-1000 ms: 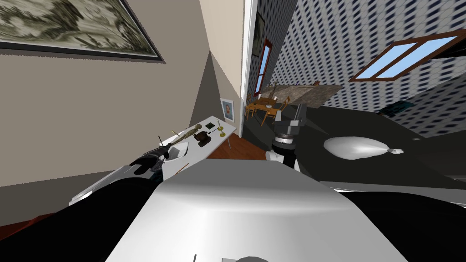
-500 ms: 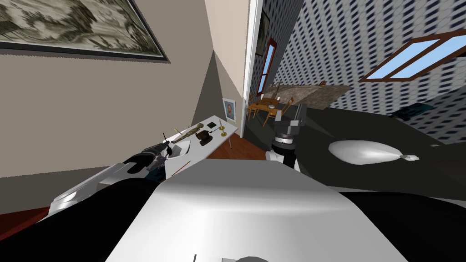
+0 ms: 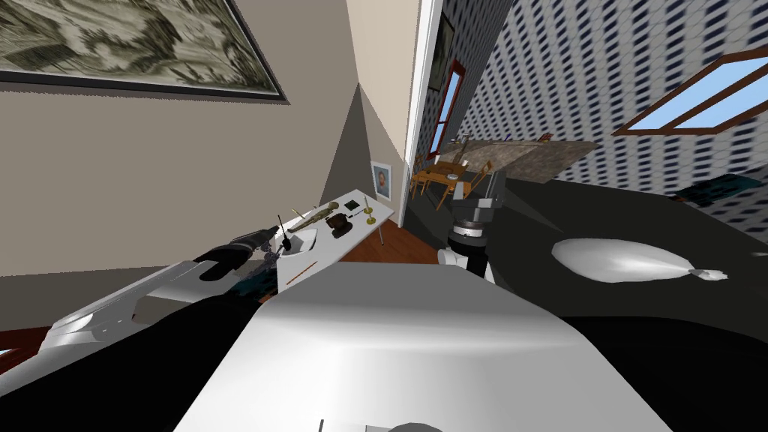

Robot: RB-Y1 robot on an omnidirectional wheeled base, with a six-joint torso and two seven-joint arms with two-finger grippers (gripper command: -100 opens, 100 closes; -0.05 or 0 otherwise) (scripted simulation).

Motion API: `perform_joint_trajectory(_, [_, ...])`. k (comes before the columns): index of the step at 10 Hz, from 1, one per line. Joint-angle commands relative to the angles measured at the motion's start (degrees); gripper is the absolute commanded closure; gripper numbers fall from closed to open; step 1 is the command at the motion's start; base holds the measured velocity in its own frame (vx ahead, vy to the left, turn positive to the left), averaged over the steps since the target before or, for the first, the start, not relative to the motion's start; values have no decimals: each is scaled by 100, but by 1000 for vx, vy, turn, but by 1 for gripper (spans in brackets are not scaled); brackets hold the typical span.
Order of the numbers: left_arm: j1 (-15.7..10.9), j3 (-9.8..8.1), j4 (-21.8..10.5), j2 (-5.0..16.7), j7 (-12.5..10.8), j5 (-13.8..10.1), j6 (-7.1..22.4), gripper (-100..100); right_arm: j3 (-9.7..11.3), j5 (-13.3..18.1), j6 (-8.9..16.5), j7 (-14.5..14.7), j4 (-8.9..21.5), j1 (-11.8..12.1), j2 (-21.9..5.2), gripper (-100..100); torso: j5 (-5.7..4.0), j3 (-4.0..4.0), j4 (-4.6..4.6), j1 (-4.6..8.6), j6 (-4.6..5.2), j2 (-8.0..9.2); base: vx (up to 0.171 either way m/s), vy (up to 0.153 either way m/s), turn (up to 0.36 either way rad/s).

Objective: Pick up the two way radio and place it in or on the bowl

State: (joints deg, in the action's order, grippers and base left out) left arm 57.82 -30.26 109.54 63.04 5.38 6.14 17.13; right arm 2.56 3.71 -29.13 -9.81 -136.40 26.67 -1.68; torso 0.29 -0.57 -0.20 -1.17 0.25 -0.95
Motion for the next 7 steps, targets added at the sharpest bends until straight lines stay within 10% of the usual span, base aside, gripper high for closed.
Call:
perform_joint_trajectory(1, [134,-110,214,150,-68,-83,121,-100,0,0,0,0,0,0,0,0,0,0,0,0,0,0,-2,-4,88])
perform_joint_trajectory(2, [80,-66,136,100,-40,-55,79,-100,0,0,0,0,0,0,0,0,0,0,0,0,1,0,0,-3,14])
perform_joint_trajectory(3, [88,-74,152,110,-49,-61,98,0,0,0,0,0,0,0,0,0,2,0,0,-2,2,0,0,0,0])
perform_joint_trajectory(7, [87,-73,150,109,-48,-60,96,0,0,0,0,0,0,0,0,0,2,0,0,-5,1,0,0,0,0])
